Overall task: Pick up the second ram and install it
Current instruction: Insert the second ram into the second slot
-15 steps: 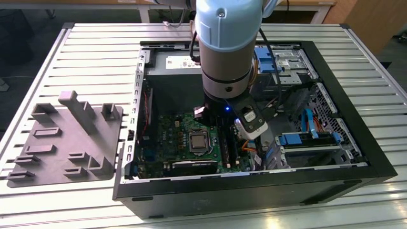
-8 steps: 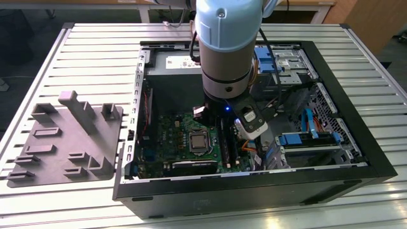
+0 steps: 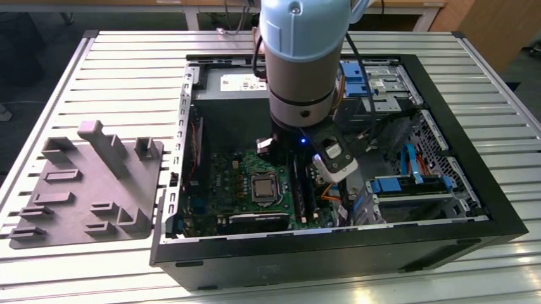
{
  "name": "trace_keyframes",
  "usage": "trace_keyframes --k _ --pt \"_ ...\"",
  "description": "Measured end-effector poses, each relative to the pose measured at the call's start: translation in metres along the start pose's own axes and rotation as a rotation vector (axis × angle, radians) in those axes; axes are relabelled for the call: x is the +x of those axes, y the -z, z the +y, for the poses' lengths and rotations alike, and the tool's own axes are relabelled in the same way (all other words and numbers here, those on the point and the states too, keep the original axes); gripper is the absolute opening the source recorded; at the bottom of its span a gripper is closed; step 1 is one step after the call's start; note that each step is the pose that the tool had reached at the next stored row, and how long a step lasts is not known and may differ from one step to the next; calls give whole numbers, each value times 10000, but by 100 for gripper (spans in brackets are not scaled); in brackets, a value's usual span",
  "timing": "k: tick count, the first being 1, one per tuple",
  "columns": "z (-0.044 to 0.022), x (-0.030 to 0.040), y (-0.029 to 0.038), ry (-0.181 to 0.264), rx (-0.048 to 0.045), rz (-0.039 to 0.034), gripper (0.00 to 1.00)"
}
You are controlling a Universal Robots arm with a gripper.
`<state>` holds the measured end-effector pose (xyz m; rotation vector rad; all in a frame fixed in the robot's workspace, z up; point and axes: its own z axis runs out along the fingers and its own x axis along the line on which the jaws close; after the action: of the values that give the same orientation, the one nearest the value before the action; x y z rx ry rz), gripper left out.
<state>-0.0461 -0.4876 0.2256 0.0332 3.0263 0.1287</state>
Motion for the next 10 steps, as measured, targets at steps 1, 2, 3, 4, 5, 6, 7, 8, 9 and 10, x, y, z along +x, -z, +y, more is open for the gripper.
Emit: trace_keyframes --k 1,2,3,4,5,6,7,8,9,10 --pt "2 -2 22 0 1 -1 27" --pt "4 -5 44 0 7 0 27" --pt "6 -7 65 0 12 0 27" --pt "7 -9 83 1 14 0 27" --pt "8 -10 88 1 15 0 27" --pt "8 -10 88 1 14 -1 27" --pt "8 -10 88 1 13 -1 27" --pt "8 -10 88 1 13 -2 27" --pt "8 -10 88 1 13 -1 27" --pt "8 -10 89 1 15 -1 27"
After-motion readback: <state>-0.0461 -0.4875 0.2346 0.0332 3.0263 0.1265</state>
